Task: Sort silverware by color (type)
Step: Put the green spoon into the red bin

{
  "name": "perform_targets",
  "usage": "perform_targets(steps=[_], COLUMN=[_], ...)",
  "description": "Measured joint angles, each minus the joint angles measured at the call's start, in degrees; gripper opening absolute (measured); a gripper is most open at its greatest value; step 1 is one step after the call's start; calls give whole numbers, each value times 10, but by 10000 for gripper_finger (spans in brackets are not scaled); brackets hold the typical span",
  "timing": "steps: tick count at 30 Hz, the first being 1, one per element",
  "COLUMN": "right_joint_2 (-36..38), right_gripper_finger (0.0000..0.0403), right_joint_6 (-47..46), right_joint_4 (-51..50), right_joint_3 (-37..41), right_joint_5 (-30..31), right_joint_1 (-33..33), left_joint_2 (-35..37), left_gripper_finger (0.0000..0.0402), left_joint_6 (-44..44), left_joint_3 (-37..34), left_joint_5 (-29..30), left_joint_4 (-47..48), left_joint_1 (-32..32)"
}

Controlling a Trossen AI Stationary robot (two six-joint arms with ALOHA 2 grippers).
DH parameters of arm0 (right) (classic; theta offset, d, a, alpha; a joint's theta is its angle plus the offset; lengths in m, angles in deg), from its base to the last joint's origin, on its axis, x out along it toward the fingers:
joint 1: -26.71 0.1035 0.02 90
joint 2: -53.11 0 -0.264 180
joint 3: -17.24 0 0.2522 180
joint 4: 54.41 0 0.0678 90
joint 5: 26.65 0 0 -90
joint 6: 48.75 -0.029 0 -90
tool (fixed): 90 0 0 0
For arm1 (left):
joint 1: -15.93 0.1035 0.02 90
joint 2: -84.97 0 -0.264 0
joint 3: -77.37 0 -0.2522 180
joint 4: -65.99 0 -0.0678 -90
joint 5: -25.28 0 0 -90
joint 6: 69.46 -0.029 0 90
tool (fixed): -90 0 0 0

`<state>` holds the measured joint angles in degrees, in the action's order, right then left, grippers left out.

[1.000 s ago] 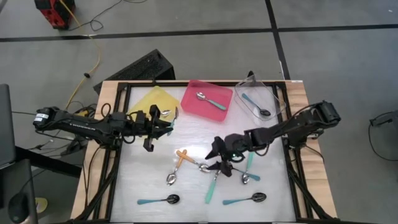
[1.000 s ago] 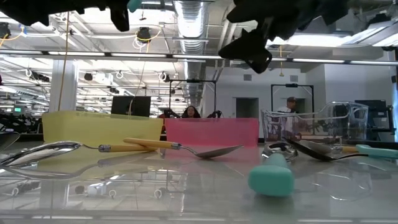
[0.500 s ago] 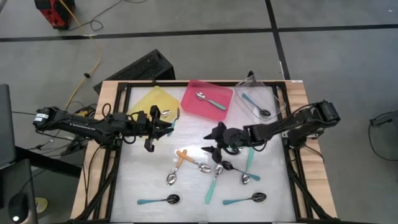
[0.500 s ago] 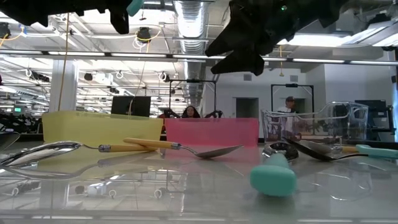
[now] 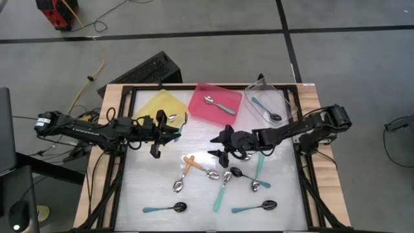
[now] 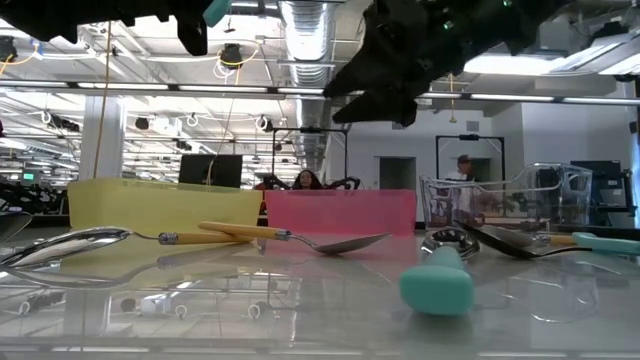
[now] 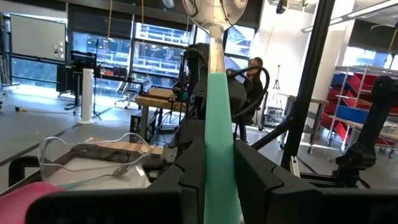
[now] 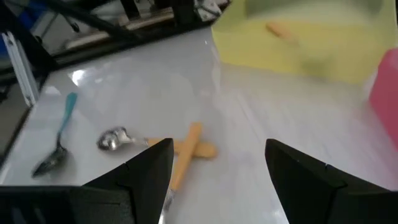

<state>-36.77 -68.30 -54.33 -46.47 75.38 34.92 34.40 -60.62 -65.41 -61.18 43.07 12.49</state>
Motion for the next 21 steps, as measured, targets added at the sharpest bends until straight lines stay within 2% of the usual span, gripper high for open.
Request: perform_targets(steps=[13,21], right_joint_2=[-42,-40], right_gripper_finger=[282,282], right_joint_6=[1,70], right_joint_4=[51,246], right_joint_3=[1,1], right_joint_5=[-1,-5], right_joint_1=[-1,-22], left_joint_2=[26,51], left_gripper_finger=[41,41], left_joint_6=[9,1], left_joint_3=[0,0], left_joint_5=[-1,-7], left_joint_4=[20,44], left_joint_1=[0,0])
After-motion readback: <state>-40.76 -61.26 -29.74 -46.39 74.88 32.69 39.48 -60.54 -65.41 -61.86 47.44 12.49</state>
